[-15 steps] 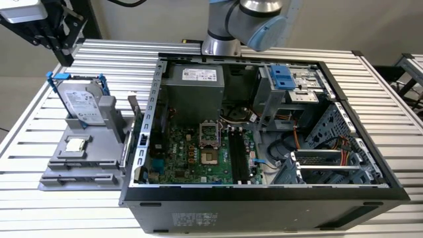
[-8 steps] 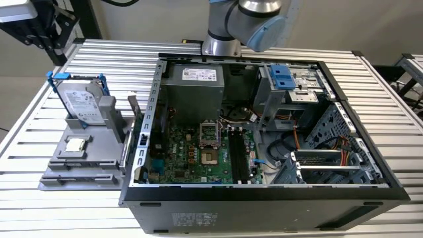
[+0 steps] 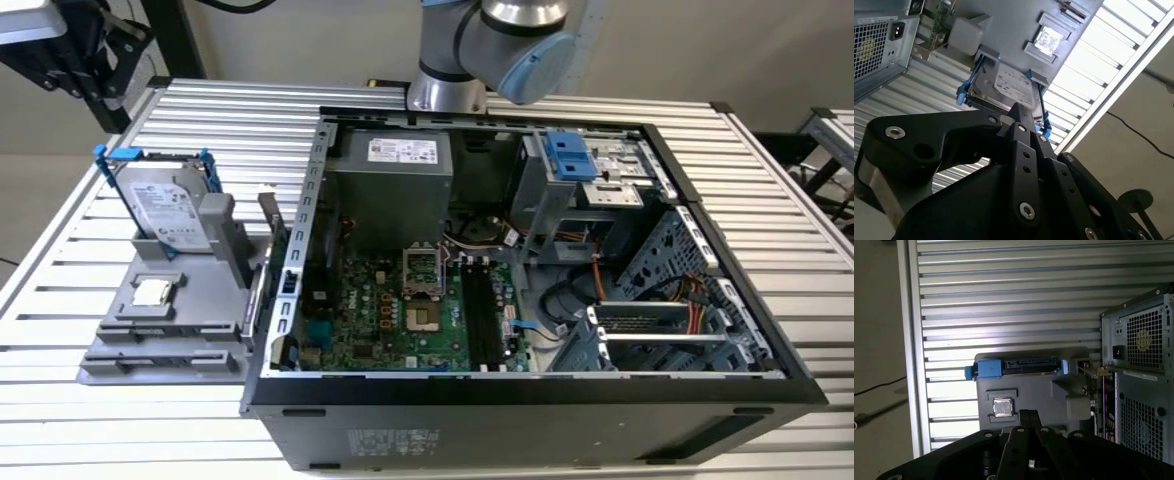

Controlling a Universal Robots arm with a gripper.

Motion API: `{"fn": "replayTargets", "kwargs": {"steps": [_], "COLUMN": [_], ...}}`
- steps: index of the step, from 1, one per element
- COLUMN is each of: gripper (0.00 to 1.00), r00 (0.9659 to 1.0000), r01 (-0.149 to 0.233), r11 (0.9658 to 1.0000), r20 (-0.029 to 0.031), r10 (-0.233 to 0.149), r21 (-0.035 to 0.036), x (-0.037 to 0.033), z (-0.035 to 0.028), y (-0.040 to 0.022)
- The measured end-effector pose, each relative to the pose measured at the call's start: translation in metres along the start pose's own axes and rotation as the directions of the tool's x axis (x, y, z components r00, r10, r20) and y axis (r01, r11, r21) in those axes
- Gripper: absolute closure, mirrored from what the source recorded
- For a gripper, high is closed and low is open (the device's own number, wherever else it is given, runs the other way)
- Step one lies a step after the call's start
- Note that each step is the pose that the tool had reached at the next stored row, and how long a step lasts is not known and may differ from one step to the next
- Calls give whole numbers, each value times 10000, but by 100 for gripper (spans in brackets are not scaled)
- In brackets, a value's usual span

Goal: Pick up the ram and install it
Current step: 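Reach for the ram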

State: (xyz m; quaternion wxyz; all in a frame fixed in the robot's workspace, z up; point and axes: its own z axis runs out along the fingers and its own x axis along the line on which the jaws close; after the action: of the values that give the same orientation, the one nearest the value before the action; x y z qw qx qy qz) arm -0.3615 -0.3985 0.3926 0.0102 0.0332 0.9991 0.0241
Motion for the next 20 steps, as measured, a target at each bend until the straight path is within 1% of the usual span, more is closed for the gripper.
{"fn": "replayTargets", "kwargs": {"steps": [3,5,8,16,18,20], "gripper": [100,100,100,100,100,100], "r00": [10000,10000,10000,10000,10000,9998], "r01": [1,2,2,13,78,216], "r11": [10000,10000,10000,10000,10000,9998], "r20": [0,0,0,-1,-2,-6], "r10": [-1,-2,-2,-13,-78,-216], "r21": [0,-1,0,0,-1,-4], "x": [3,3,3,0,0,2], "z": [0,-1,-4,-11,-12,-12], "y": [-4,-22,-72,-232,-256,-266]}}
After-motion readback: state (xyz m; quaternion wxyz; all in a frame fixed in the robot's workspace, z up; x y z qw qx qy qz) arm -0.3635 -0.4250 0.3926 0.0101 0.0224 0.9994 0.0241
